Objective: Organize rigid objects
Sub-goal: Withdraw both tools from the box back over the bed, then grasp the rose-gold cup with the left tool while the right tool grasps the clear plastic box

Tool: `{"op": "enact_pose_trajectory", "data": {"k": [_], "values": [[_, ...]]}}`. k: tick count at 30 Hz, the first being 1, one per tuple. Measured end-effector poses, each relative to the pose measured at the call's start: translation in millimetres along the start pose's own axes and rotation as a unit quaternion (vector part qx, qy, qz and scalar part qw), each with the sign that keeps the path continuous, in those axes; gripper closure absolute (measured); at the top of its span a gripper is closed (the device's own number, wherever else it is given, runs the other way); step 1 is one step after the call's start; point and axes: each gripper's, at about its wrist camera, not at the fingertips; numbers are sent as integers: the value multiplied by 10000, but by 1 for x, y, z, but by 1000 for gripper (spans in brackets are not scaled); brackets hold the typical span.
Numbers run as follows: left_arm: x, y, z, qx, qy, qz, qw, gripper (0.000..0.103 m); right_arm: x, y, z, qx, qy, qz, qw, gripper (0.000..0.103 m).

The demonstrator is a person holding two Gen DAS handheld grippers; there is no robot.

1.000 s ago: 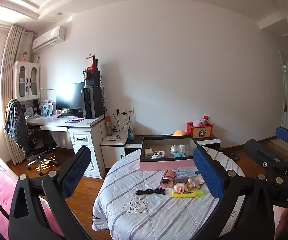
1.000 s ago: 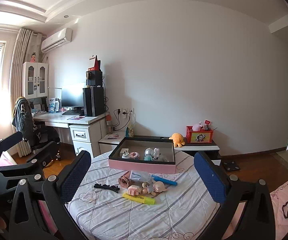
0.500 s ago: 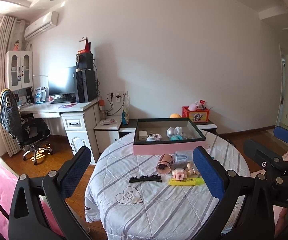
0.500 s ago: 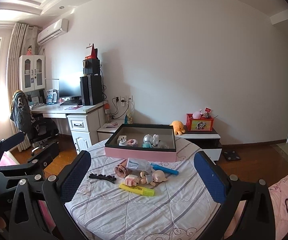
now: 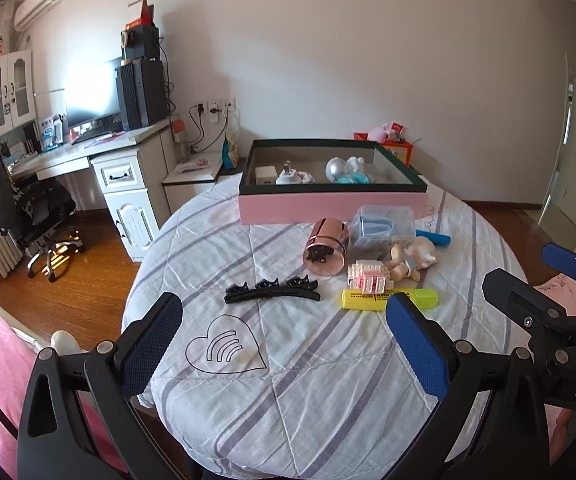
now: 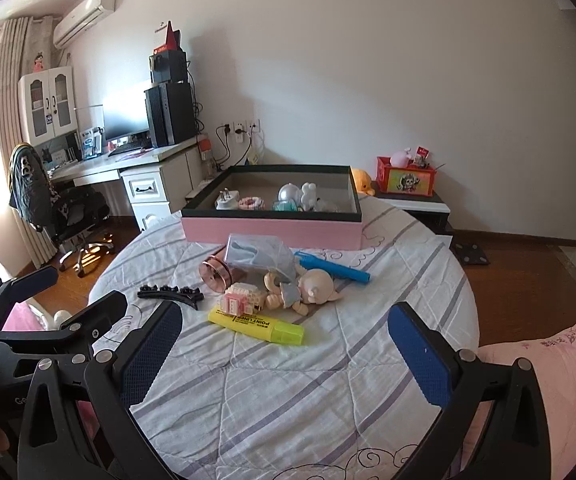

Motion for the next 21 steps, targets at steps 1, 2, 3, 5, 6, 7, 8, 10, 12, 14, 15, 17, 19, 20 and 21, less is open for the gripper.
{"op": "enact_pose_trajectory", "data": {"k": [1, 2, 3, 5, 6, 7, 8, 10, 12, 14, 15, 17, 19, 20, 21], "values": [[-7, 0, -1, -3, 30, -71, 10000, 0, -6, 0, 2, -7, -8, -61, 10000, 0], [-15, 0, -2, -7, 59, -160, 9999, 0, -14, 0, 3, -19, -17, -141, 9999, 0], [-23, -1, -2, -4, 79, -236, 9997, 0, -20, 1, 4, -22, -16, -200, 9998, 0], [-37, -1, -3, 7, 56, -380, 9993, 0, -35, 1, 5, -26, -16, -332, 9994, 0], [-45, -1, -4, 8, 53, -429, 9991, 0, -41, 1, 5, -27, -18, -391, 9992, 0], [-50, -2, -4, 3, 50, -471, 9989, 0, -48, 1, 6, -33, -26, -451, 9990, 0], [-57, -3, -5, 8, 30, -521, 9986, 0, -54, 1, 6, -40, -35, -490, 9988, 0], [-69, -6, -8, 51, 0, -615, 9981, 0, -67, 0, 9, -52, -31, -592, 9982, 0], [-79, -9, -12, 115, -12, -686, 9976, 0, -77, -1, 11, -82, -31, -654, 9978, 0], [-87, -11, -14, 133, -18, -696, 9975, 0, -86, -4, 14, -111, -17, -685, 9976, 0], [-89, -13, -14, 114, -17, -677, 9976, 0, -89, -6, 16, -135, -12, -681, 9976, 0], [-92, -16, -15, 86, -48, -645, 9979, 0, -94, -11, 18, -175, -11, -655, 9977, 0], [-93, -20, -18, 137, -72, -585, 9982, 0, -98, -19, 18, -192, -12, -624, 9979, 0], [-93, -21, -21, 187, -88, -561, 9982, 0, -101, -24, 17, -196, -24, -607, 9980, 0], [-94, -23, -24, 218, -110, -558, 9981, 0, -104, -29, 14, -188, -43, -594, 9980, 0]]}}
Point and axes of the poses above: each gripper's, at about its wrist camera, not at the fingertips, and x roughly against the way its jaws point, z to its right, y to its underside, and after that the axes turned 9 degrees about -z, right-handed
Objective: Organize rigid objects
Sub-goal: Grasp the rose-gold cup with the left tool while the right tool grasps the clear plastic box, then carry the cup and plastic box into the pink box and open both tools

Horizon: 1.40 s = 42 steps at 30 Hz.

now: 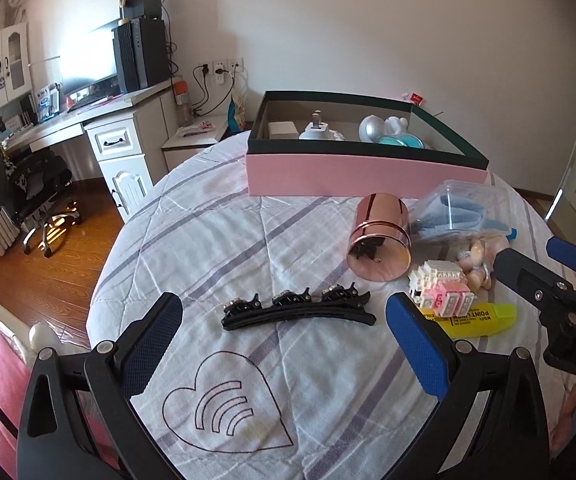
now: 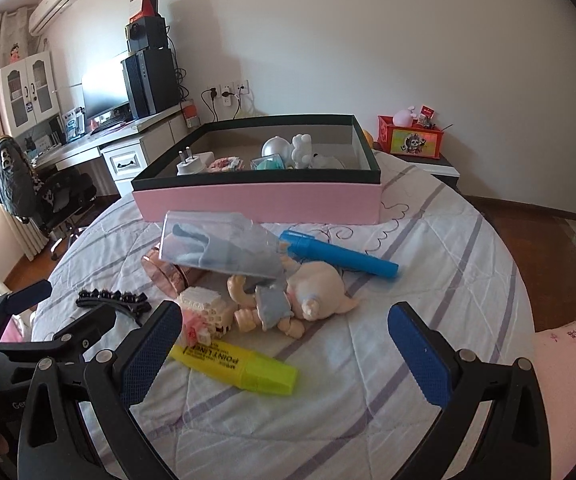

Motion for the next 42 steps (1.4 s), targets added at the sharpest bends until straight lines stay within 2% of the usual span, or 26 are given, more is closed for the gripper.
{"op": "enact_pose_trajectory", "data": {"k": [5, 12, 14, 15, 16, 20, 23, 32, 33, 34, 35, 36, 42], "values": [[-3, -11, -9, 65, -41, 67, 9999, 0, -20, -20, -20, 81, -42, 48, 9999, 0], [-5, -26, -9, -74, -38, 161, 9998, 0, -43, -40, -31, -47, -88, -96, 9999, 0], [-8, -28, -3, -197, -63, 118, 9997, 0, -49, -42, -30, 7, -157, -169, 9997, 5], [-10, -28, 1, -288, -32, 114, 9995, 0, -52, -42, -28, 6, -216, -233, 9995, 18], [-10, -28, 5, -354, -6, 127, 9993, 0, -53, -41, -25, 3, -254, -271, 9993, 22], [-14, -31, 18, -441, 215, 108, 9987, 0, -47, -37, -14, 49, -335, -206, 9992, 31], [-22, -37, 32, -577, 324, 33, 9978, 0, -38, -33, -2, 44, -476, -135, 9988, 33], [-57, -58, 72, -990, 316, -333, 9940, 1, -16, -28, 22, -13, -704, 105, 9975, 33], [-62, -60, 74, -981, 316, -405, 9939, 7, -17, -28, 23, -24, -735, 111, 9972, 33], [-66, -60, 74, -948, 287, -464, 9940, 25, -18, -29, 25, -39, -765, 118, 9970, 33], [-70, -61, 76, -942, 295, -530, 9937, 36, -20, -29, 25, -52, -787, 116, 9968, 33], [-74, -61, 77, -960, 377, -621, 9927, 55, -21, -31, 25, -44, -800, 116, 9967, 33], [-58, -60, 71, -817, 555, -392, 9943, 56, -27, -33, 26, -23, -842, 118, 9964, 33]]}}
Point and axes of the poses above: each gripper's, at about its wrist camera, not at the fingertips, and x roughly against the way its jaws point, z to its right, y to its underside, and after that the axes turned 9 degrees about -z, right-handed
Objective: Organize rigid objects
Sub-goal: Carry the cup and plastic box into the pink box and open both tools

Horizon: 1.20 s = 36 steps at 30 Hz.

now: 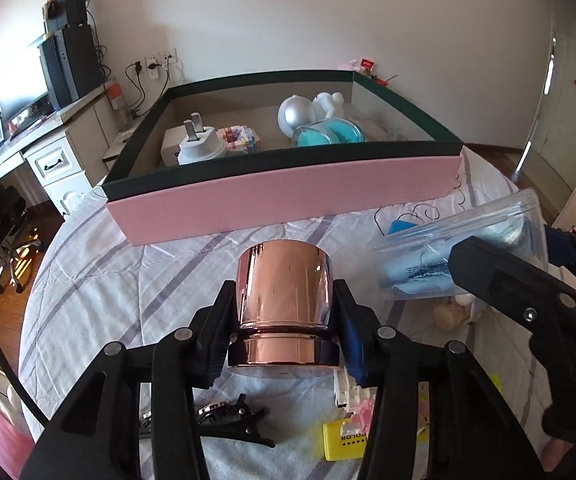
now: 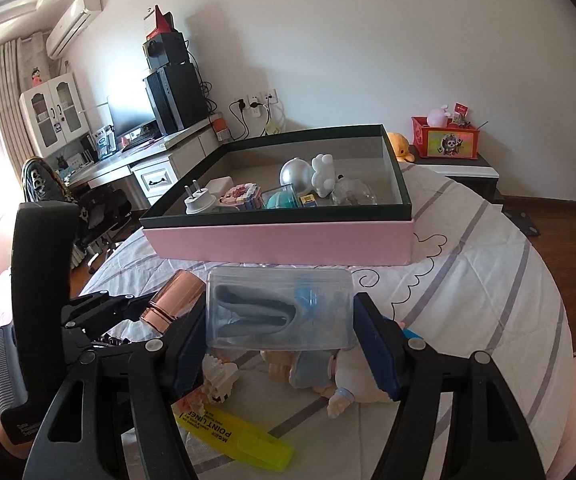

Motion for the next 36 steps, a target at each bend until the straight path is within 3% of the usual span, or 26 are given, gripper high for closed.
{"op": "enact_pose_trajectory", "data": {"k": [11, 20, 27, 33, 36], "values": [[56, -12, -23, 170, 144, 607, 9979, 56, 13, -23, -17, 326, 80, 274, 9991, 33], [79, -70, -35, -38, 88, 1010, 9948, 56, 27, -72, -32, 788, 68, 577, 9952, 33], [82, -98, -39, -222, 36, 1021, 9945, 56, 25, -105, -30, 752, -350, 472, 9954, 33], [73, -93, -41, -230, 174, 852, 9959, 56, 20, -106, -31, 806, -339, 376, 9955, 33], [72, -84, -39, -255, 197, 805, 9962, 55, 20, -99, -30, 703, -544, 230, 9958, 33]]}}
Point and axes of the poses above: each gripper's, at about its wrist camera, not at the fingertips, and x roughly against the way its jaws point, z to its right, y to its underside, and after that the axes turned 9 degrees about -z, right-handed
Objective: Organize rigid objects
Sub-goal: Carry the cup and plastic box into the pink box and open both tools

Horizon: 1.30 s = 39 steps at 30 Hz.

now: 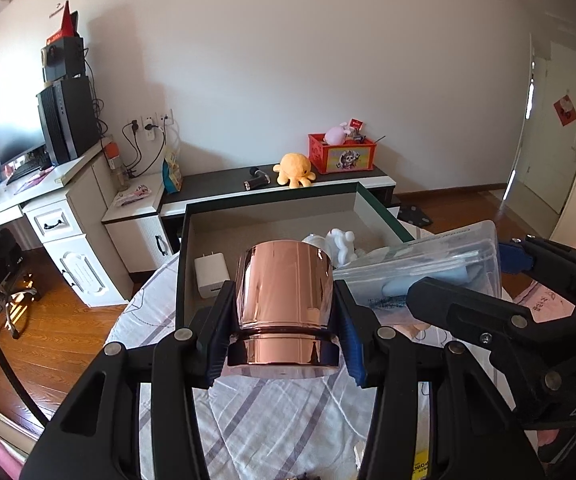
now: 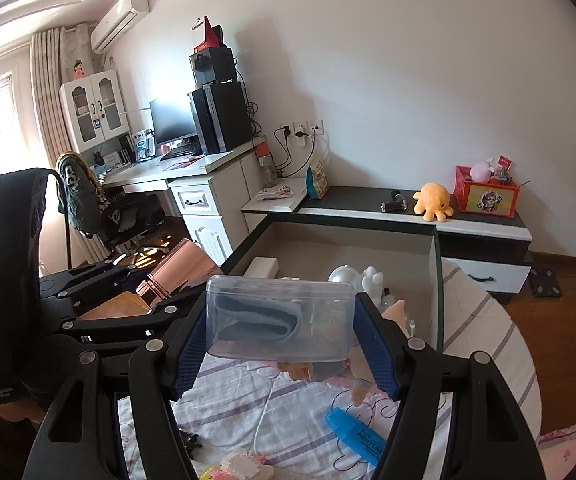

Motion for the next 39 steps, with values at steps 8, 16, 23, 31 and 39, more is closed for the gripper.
{"op": "enact_pose_trajectory", "data": {"k": [8, 16, 23, 31, 39], "values": [[-9, 57, 13, -92, 6, -415, 9991, 55, -10, 56, 1, -366, -286, -471, 9978, 33], [-22, 105, 19, 3, 199, -915, 9956, 55, -10, 100, 2, -666, -141, -685, 9953, 33], [-16, 103, 24, -14, 231, -817, 9964, 55, -2, 92, -11, -339, 373, -624, 9968, 33], [-20, 104, 18, 64, 248, -866, 9959, 55, -12, 89, -18, -80, 643, -735, 9952, 40], [-27, 101, 3, 204, 205, -891, 9956, 55, -41, 65, -21, 376, 976, -926, 9902, 22]]}}
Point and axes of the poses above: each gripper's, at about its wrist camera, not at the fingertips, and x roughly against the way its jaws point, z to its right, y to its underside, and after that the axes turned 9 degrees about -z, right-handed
